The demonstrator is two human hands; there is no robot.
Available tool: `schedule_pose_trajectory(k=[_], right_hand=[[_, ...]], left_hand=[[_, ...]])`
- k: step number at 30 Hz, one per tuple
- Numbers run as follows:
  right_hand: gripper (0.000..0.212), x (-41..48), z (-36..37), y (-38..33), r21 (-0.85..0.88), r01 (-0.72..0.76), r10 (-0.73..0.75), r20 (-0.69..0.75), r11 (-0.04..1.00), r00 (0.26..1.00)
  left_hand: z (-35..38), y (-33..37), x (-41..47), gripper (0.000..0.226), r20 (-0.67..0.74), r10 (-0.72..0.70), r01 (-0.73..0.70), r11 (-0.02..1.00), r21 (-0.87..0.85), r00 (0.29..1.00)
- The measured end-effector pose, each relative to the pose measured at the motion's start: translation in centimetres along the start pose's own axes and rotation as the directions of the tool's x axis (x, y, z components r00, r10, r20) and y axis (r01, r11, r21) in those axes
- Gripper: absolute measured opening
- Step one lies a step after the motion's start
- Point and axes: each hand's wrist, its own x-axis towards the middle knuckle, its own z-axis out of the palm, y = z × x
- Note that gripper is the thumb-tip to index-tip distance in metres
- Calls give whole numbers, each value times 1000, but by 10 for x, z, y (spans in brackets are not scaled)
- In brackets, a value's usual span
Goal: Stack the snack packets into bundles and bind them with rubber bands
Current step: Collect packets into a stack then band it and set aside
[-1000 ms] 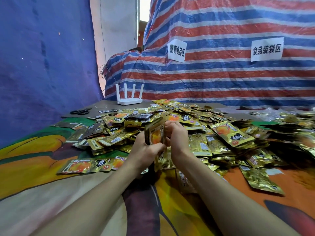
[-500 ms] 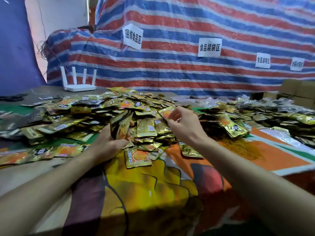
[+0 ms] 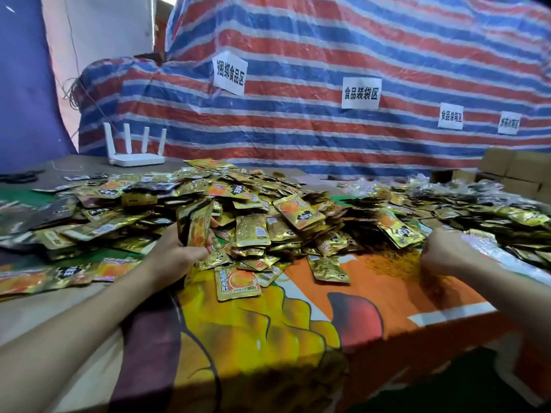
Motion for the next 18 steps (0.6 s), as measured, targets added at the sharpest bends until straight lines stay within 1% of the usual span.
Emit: schedule_pose_trajectory(k=[5, 8, 10, 13, 15, 18], right_hand=[[17, -3, -9, -9, 44, -15, 17, -64, 999, 998], [9, -6, -26, -16, 66, -24, 34, -152, 998, 988], [4, -10, -38, -24, 69, 2, 14, -226, 998, 974], [3, -15, -55, -42, 78, 54, -28, -303, 995, 953], [8, -17, -64, -58, 104, 114, -74, -327, 988, 942], [16, -19, -69, -85, 222, 258, -177, -327, 940, 928]], left_hand=[[-3, -3, 2, 52, -14, -12, 11, 999, -39, 1000], [-4, -4, 3, 51, -5, -6, 6, 1000, -26, 1000], [-4, -4, 3, 51, 4, -3, 3, 999, -35, 1000], [-4, -4, 4, 51, 5, -3, 3, 998, -57, 1000], [-5, -3, 3, 52, -2, -13, 13, 997, -71, 1000], [-4, -1, 3, 52, -16, -33, 31, 993, -113, 999]])
